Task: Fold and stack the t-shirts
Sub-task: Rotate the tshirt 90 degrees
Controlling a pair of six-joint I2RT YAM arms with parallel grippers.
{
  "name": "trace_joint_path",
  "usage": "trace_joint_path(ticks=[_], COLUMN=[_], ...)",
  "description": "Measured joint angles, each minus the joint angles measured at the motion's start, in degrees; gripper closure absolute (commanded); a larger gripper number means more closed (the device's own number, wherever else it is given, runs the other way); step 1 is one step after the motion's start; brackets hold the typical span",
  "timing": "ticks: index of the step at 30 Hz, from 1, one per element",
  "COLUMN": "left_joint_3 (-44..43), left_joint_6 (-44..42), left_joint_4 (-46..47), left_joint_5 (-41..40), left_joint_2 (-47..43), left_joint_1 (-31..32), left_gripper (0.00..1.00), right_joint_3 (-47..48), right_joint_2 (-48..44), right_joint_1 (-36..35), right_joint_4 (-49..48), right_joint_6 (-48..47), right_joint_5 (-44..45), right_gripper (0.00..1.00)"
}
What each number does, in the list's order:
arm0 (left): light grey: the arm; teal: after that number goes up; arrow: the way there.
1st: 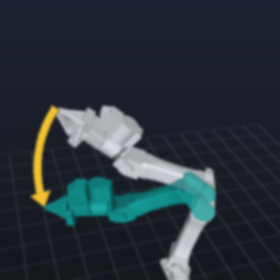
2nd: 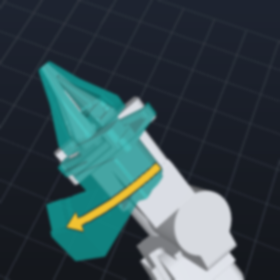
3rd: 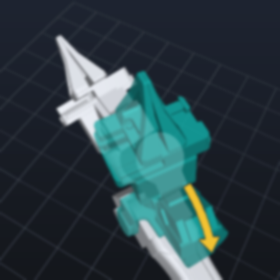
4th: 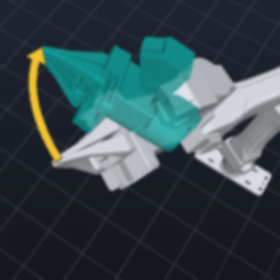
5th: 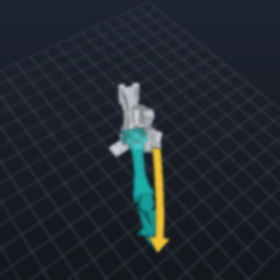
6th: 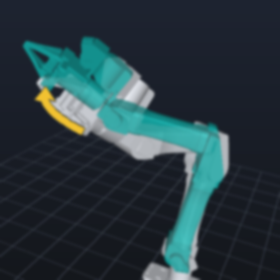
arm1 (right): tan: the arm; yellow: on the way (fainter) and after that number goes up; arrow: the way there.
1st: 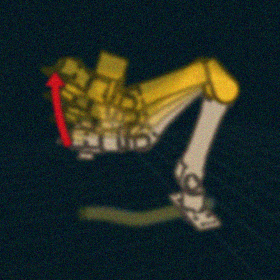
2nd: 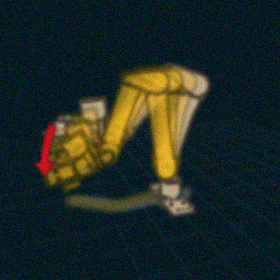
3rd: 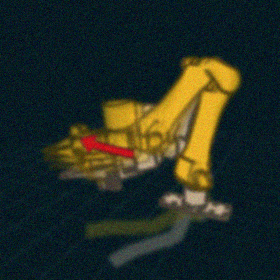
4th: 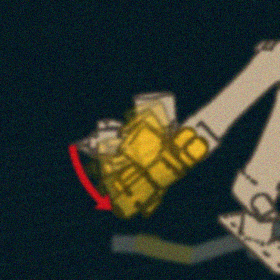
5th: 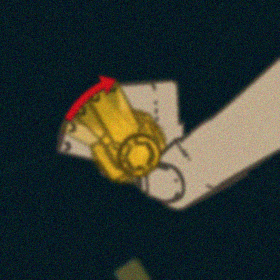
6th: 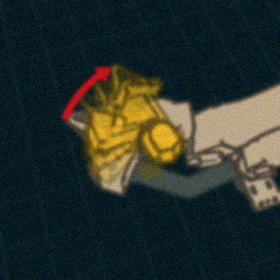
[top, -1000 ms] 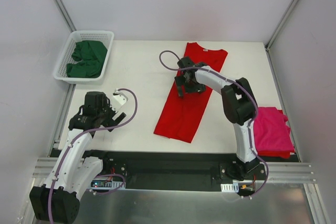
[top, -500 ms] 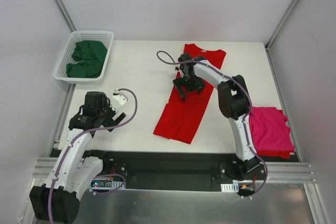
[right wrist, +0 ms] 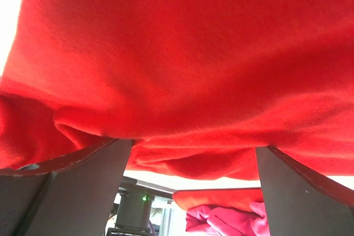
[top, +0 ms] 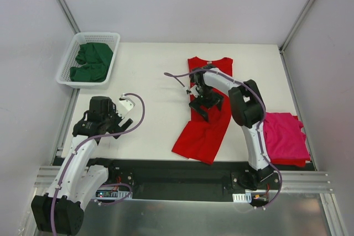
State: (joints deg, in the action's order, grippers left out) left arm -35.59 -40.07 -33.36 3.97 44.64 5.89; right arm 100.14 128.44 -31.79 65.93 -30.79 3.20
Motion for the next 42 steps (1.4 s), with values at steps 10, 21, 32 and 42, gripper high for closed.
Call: trace_joint_path(ticks=[10, 21, 32, 42], left_joint_3=[0.0, 0.0, 0.0, 0.0], left_joint_6=[0.0, 0.0, 0.0, 0.0], left_joint_4=[0.0, 0.0, 0.0, 0.0], left_joint_5=[0.02, 0.07, 0.04, 0.07], left_joint_2=[-0.35, 0.85, 1.14, 1.86], left_joint_1=[0.0, 0.0, 0.0, 0.0], left_gripper=[0.01, 0.01, 0.01, 0.01], right_joint_3=[10.86, 18.49, 26.01, 26.8], right_joint_2=[-4.02, -4.55, 10.69, 11.63], right_joint_1=[5.81, 13.07, 12.46, 11.5], right_joint_4=[-0.55, -8.59, -7.08, -8.11], right_joint_6=[-0.11, 2.32, 2.8, -0.17], right_joint_5=[-5.42, -11.26, -19.17, -19.17], right_gripper=[0.04, 0.04, 0.04, 0.04])
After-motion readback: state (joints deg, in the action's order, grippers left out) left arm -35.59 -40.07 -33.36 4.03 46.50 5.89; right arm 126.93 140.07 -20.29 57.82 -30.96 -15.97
